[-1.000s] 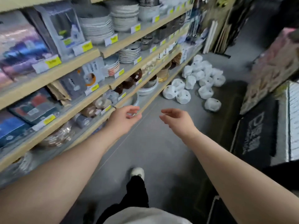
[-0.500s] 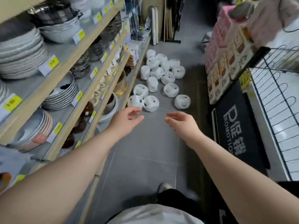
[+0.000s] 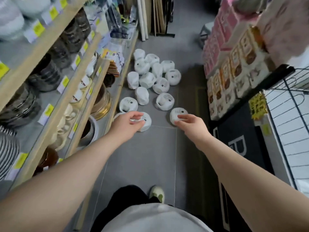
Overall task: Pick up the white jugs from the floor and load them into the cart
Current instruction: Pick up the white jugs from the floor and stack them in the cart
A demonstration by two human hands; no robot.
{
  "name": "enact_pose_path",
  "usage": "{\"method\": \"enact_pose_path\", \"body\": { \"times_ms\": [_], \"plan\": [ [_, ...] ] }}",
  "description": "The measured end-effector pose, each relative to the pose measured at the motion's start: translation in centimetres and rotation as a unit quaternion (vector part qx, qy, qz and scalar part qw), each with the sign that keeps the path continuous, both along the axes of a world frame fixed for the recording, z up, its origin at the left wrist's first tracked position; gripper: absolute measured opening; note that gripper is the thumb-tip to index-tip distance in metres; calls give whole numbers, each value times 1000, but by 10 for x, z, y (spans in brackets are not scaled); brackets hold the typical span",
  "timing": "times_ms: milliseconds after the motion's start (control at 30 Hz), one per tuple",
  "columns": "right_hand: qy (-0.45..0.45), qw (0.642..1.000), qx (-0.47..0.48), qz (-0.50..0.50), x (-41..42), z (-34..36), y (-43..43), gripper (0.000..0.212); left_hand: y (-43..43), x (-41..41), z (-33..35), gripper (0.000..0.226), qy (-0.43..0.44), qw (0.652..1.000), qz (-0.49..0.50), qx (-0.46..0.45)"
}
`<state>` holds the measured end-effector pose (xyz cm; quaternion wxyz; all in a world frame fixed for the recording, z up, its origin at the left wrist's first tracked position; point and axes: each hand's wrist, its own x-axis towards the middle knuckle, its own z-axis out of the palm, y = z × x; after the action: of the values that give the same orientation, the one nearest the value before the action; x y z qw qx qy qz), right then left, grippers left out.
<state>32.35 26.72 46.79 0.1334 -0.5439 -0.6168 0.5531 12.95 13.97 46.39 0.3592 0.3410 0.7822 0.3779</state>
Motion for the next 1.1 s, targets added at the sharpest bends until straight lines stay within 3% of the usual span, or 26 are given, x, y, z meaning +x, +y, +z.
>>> {"method": "enact_pose_path", "body": {
  "times_ms": [233, 500, 867, 1100],
  "plan": [
    [-29, 996, -37, -73, -32, -45, 112, 40, 143, -54, -49, 23, -25, 997, -71, -35],
    [-69, 984, -74, -145, -52, -146, 227, 49, 292, -76, -151, 34, -27, 986, -140, -82],
    [-115, 985, -78, -103, -23, -432, 360, 61, 402, -21, -444, 78, -67, 983, -97, -141],
    [-70, 985, -112, -111, -8, -610, 411, 88, 458, 7, -622, 112, -118, 981, -101, -118]
  ]
}}
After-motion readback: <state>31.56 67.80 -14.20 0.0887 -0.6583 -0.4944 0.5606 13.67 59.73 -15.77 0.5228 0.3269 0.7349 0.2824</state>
